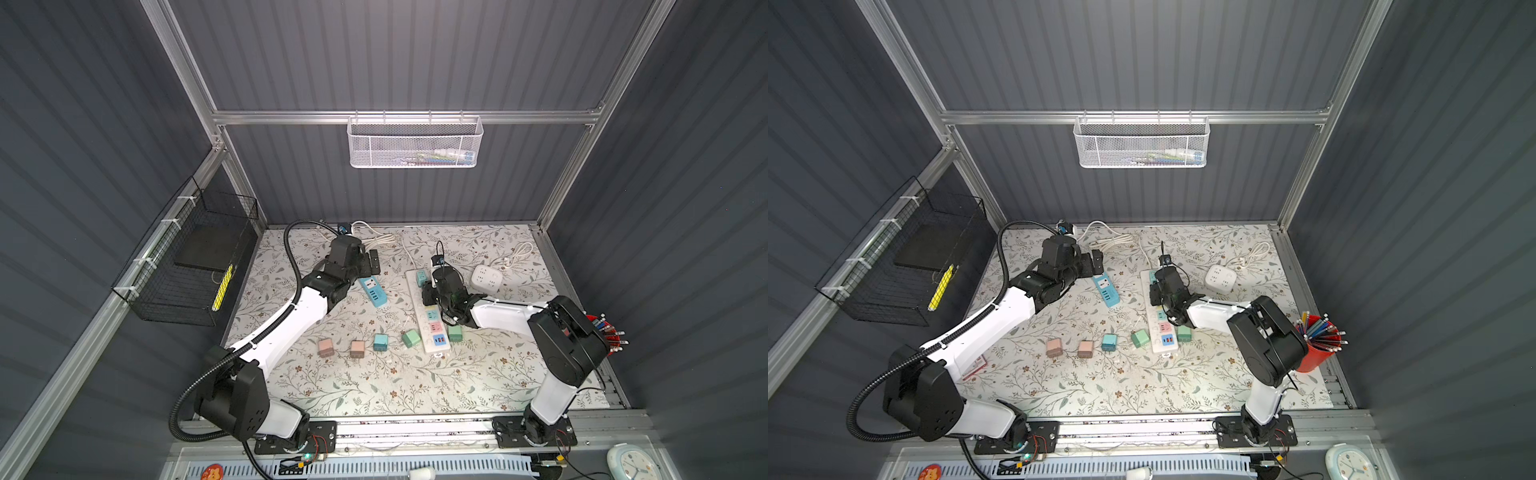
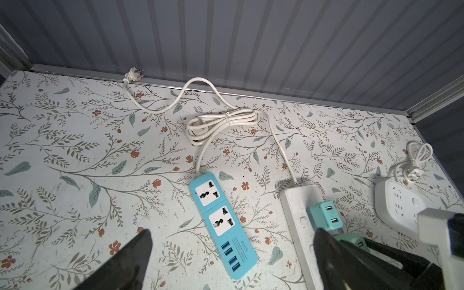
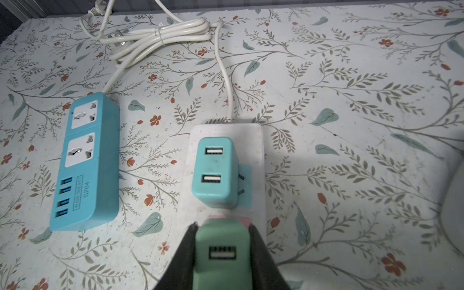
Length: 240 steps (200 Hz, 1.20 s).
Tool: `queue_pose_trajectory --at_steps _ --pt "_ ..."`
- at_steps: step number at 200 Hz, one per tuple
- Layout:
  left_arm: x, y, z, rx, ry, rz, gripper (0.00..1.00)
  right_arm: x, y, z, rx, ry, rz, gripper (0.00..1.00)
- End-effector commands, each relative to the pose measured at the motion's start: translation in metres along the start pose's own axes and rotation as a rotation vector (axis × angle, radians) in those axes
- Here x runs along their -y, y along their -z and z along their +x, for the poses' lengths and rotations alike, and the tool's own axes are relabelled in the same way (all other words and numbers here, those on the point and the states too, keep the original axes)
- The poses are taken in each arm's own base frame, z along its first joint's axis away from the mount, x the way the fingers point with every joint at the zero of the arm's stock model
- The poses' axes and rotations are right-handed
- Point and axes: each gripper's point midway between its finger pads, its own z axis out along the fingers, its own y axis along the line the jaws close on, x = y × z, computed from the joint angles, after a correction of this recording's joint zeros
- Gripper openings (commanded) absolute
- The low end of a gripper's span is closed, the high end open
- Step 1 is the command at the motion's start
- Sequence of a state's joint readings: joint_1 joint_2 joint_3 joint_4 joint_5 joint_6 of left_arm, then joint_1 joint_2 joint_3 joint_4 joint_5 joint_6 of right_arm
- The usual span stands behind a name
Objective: Insert the plug
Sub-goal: 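Open the left gripper and withdraw while right gripper carries adapter over strip, then lower the mint adapter with the right gripper into the next socket nearer the robot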
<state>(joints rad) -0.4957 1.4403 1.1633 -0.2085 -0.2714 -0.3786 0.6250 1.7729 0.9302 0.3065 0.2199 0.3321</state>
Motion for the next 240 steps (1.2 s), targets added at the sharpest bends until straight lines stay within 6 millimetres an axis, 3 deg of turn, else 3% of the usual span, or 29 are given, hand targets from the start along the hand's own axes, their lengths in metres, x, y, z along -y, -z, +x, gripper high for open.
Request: queue_pose_trajectory --at_steps 1,41,139,176,240 --pt "0.002 0.007 -0.004 0.017 0.012 0.019 1.0 0.006 -0.003 0.002 0.01 0.012 0.053 0.03" --pt "0.002 0.008 -0.004 0.02 0.015 0.021 1.0 0.005 -0.006 0.015 -0.023 0.012 0.047 0.03" --pt "0.001 0.012 -0.007 0.034 0.012 0.019 1.0 -0.008 0.0 0.019 -0.042 -0.005 0.007 0.03" --pt "0.001 0.013 -0.007 0.035 0.013 0.02 1.0 0.0 -0.006 0.024 -0.069 0.006 0.07 0.03" --pt "-0.001 0.015 -0.009 0.044 0.015 0.016 1.0 0.012 -0.02 0.063 -0.189 0.066 0.14 0.03"
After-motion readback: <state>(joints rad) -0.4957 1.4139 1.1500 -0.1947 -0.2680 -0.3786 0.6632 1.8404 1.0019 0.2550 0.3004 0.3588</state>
